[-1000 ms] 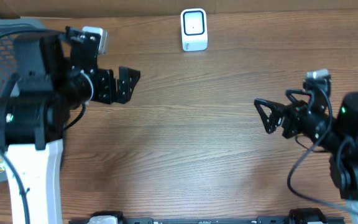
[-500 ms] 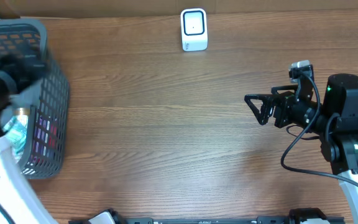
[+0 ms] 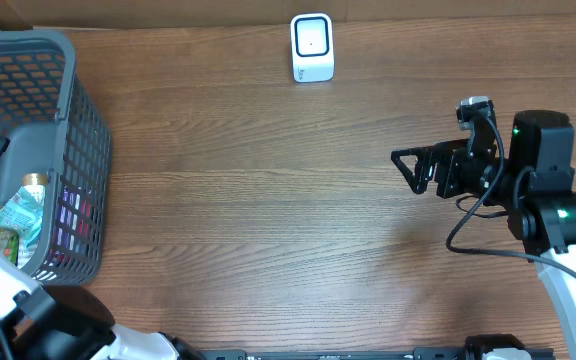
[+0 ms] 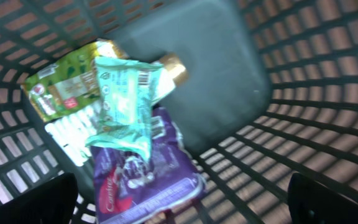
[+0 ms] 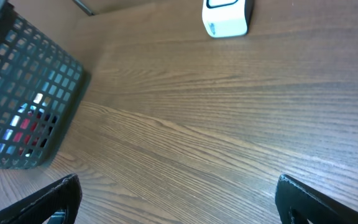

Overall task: Scan the item barcode
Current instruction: 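Reach the left gripper into the grey basket toward the green-white snack bag, then lift the green-white snack bag out and place it mid-table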

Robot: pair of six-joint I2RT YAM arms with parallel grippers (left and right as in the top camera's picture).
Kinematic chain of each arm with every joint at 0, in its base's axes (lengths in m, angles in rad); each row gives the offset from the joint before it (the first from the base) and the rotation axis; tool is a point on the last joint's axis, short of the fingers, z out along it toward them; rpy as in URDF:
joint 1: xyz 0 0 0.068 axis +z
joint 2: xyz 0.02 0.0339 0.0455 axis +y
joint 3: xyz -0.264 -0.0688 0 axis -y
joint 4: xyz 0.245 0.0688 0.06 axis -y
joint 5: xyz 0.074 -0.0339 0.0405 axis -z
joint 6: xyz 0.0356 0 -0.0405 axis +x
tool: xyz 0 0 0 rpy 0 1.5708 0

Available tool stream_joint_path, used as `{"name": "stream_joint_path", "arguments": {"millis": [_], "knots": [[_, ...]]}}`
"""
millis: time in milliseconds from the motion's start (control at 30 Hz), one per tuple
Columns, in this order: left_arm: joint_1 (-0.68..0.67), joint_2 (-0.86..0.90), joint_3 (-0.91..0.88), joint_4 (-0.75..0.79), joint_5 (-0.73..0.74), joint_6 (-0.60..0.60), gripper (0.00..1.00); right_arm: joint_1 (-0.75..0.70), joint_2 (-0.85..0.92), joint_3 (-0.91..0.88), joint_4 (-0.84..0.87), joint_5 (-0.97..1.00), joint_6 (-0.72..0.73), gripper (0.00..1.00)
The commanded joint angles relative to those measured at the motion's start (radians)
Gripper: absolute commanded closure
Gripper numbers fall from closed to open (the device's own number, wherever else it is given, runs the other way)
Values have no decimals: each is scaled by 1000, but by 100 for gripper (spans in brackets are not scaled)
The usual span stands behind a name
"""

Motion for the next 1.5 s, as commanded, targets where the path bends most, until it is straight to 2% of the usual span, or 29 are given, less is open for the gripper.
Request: {"name": "stream_joint_path", "arguments": {"millis": [0,267,367,700,767,900,933,1033,1067,1267,1467], "knots": [[-1,31,7,0,-102,-10,0,-7,26,20,2,9,-2,0],[0,148,0,-5,-129,74,0,-7,86,20,6,9,-2,0],[0,182,-40,4,-163,72,0,-7,97,20,6,9,-2,0],[-6,186,-315,219,-180,101,7,-7,103,20,6,27,-2,0],[-6,186,-369,267,-200,102,11,-7,104,20,3,27,-2,0],[-4,188,-451,347,-210,102,29,-6,104,20,-3,27,-2,0],[-4,188,-462,360,-210,102,42,-7,104,20,-5,27,-1,0],[-6,188,-470,376,-208,90,92,-7,104,20,-6,27,-2,0],[-6,187,-467,375,-201,87,96,-7,104,20,-5,27,-1,0],[-8,184,-352,284,-189,34,96,-7,104,20,-5,27,-1,0],[-45,175,-36,108,-119,31,96,-7,104,20,-5,27,-1,0]]}}
